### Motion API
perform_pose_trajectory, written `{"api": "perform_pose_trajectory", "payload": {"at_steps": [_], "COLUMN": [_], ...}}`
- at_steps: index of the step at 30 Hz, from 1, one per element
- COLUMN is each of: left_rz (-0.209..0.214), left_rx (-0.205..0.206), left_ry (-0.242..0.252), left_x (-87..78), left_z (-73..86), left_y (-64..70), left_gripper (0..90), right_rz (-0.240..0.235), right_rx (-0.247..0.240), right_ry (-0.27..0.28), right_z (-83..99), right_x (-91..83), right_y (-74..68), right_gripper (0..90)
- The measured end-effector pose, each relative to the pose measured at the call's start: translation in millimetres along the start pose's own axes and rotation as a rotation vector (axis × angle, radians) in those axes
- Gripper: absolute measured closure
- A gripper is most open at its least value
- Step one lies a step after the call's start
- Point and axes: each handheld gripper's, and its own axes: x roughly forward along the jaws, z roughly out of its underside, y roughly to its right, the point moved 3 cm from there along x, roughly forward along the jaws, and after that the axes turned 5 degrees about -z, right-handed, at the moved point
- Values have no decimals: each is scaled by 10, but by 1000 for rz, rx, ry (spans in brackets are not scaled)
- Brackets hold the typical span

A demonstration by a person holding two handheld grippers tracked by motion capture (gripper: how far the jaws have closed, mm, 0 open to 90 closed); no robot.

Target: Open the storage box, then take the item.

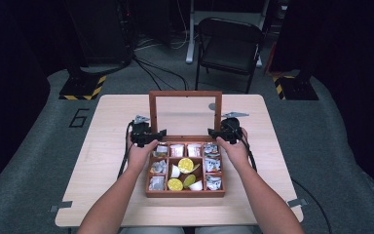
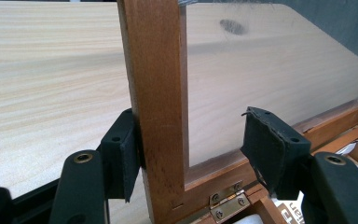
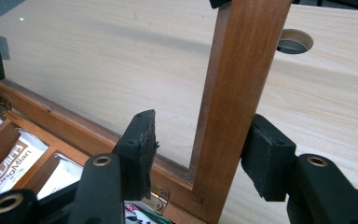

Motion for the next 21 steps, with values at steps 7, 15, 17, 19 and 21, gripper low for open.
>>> {"api": "perform_pose_trajectory", "payload": {"at_steps": [7, 15, 17, 19, 21], "left_rz": [3, 18, 18, 17, 17], "left_rx": [-14, -43, -59, -61, -54], "left_ry": [-2, -2, 0, -7, -18], "left_x": [25, 50, 57, 66, 78], "left_z": [2, 4, 3, -2, -16], "left_y": [-12, -34, -30, -30, -31], "left_gripper": [394, 391, 389, 382, 373], "right_rz": [2, 1, -3, -5, -6], "right_rx": [-2, 14, 23, 22, 25], "right_ry": [-7, -12, -11, -8, -9], "right_z": [-7, -9, -9, -10, -9], "right_x": [21, 46, 52, 58, 63], "right_y": [19, 31, 37, 45, 51], "right_gripper": [474, 472, 472, 472, 472]}}
